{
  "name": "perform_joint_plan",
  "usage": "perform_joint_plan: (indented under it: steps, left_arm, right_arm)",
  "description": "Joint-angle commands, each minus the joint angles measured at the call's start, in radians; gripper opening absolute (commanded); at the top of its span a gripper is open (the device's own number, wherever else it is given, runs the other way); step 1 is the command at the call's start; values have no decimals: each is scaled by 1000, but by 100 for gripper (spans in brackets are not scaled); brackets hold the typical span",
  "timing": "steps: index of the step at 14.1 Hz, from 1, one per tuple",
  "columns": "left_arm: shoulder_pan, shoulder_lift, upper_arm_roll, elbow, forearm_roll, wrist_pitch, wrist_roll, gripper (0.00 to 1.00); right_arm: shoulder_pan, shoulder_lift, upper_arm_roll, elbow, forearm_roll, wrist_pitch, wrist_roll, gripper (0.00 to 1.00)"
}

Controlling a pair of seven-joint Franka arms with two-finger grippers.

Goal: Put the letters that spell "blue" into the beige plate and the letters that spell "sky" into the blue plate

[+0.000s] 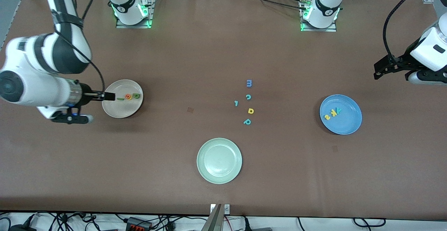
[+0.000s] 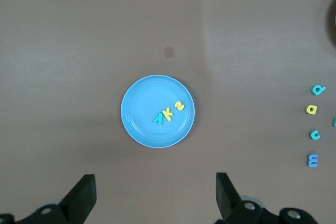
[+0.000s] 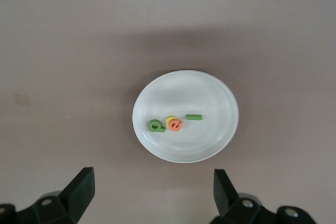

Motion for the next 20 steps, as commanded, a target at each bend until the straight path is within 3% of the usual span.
perform_joint_plan:
  steps: [1, 7, 9, 11, 16, 20]
  left_arm:
    - [3, 16, -5, 31, 9, -15, 4, 100]
    - [3, 16, -4, 31, 9, -15, 4, 100]
    - [3, 15, -5, 29, 9, -16, 4, 100]
    - [3, 16, -4, 31, 9, -15, 4, 100]
    - [3, 16, -4, 29, 9, -15, 4, 100]
    - [4, 16, -4, 29, 9, -16, 4, 100]
  right_arm:
    - [-12, 6, -23, 148, -4, -112, -12, 100]
    - [-14, -4, -134, 325, -4, -160, -69, 100]
    - [-64, -49, -120, 330, -4, -158, -123, 100]
    - [-128, -75, -41, 326, -28, -160, -129, 100]
    - [-149, -153, 6, 209, -56, -158, -126, 100]
    - [-138, -308, 9, -23, -103, -68, -146, 100]
